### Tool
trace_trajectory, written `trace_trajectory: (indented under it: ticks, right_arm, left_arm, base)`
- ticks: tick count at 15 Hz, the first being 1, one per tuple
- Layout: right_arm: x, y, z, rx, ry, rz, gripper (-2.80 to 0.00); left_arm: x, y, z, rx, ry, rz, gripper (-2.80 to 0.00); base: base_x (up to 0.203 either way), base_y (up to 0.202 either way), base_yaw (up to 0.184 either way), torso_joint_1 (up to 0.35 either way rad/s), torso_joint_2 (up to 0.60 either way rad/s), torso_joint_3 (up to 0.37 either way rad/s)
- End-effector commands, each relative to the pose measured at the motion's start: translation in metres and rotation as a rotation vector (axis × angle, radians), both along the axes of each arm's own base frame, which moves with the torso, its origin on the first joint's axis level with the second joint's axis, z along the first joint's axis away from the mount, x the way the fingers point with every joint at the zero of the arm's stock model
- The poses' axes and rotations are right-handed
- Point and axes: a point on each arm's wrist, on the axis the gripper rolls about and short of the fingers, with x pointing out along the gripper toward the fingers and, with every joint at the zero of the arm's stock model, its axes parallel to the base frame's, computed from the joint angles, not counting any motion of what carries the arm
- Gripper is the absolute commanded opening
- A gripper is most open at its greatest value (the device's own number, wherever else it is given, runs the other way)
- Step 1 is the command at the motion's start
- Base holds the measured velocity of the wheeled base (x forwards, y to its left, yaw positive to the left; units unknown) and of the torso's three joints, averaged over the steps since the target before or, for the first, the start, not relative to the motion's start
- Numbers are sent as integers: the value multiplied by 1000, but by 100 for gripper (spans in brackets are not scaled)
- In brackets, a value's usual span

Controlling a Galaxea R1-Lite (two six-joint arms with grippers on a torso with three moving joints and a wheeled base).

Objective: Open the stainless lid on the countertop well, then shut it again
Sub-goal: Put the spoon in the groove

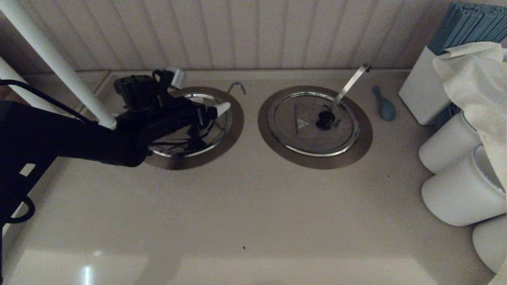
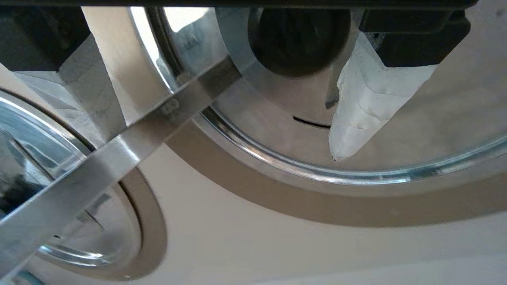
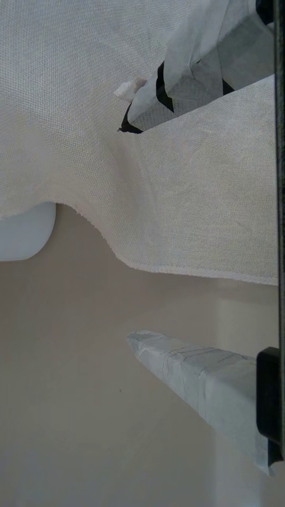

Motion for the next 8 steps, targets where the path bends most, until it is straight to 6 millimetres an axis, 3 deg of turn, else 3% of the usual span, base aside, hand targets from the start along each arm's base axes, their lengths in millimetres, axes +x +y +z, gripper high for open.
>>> trace_trajectory:
  ticks: [1, 8]
  right_arm:
    - [0, 0, 0, 0, 0, 1, 0]
    - [0, 0, 0, 0, 0, 1, 0]
  left_arm:
    - [5, -1, -3, -2, -2, 7, 0]
    - [18, -1, 5, -41, -67, 124, 0]
  base:
    - [0, 0, 0, 0, 0, 0]
    - [0, 0, 0, 0, 0, 0]
